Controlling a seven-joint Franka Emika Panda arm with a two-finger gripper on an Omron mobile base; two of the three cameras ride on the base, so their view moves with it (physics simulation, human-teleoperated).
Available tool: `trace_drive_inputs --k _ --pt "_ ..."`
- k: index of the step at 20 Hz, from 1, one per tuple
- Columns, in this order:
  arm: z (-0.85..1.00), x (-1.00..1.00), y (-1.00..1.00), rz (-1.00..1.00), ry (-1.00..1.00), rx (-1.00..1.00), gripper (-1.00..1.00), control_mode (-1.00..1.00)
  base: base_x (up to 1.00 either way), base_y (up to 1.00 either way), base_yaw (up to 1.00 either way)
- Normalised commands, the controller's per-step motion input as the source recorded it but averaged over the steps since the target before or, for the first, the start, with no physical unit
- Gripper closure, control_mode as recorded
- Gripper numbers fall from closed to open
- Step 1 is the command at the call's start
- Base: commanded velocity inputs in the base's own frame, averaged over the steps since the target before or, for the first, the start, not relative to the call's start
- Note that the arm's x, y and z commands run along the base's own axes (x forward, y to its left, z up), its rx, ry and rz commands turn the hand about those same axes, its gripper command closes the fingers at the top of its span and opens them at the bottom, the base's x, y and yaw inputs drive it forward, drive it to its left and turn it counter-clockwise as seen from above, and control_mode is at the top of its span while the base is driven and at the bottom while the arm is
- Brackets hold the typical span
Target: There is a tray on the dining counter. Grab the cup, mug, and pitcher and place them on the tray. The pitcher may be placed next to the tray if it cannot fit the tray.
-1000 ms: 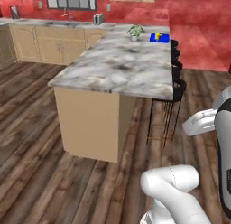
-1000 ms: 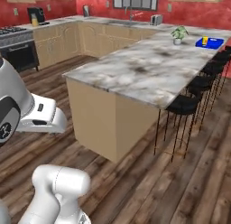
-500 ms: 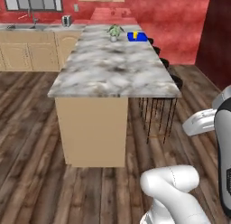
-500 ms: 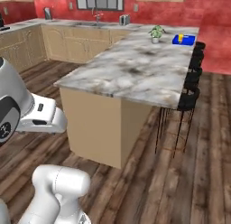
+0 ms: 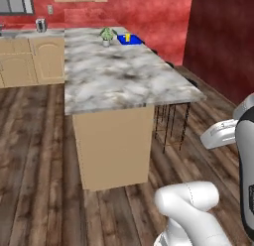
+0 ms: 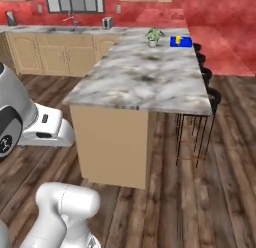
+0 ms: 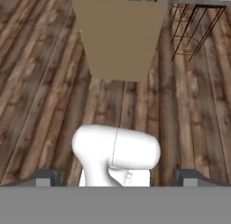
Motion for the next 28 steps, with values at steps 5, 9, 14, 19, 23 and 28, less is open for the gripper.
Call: trace_drive_inputs --k 5,9,14,19,23,28 --pt "0.0 0.0 0.0 0.0 0.0 0.0 -1.0 1.0 0.1 1.0 -0.36" --pt "0.0 0.0 0.0 0.0 0.0 0.0 -1.0 1.0 0.0 1.0 -0.28" --pt "0.0 0.0 0.0 0.0 0.0 0.0 -1.0 1.0 0.0 1.0 -0.24" --pt "0.0 0.0 0.0 0.0 0.0 0.0 -1.0 1.0 0.06 1.0 -0.2" --pt "0.0 0.0 0.0 0.0 0.0 0.0 -1.0 1.0 0.22 1.0 -0.15" --pt "0.0 0.0 0.0 0.0 0.0 0.0 -1.0 1.0 0.39 1.0 -0.1"
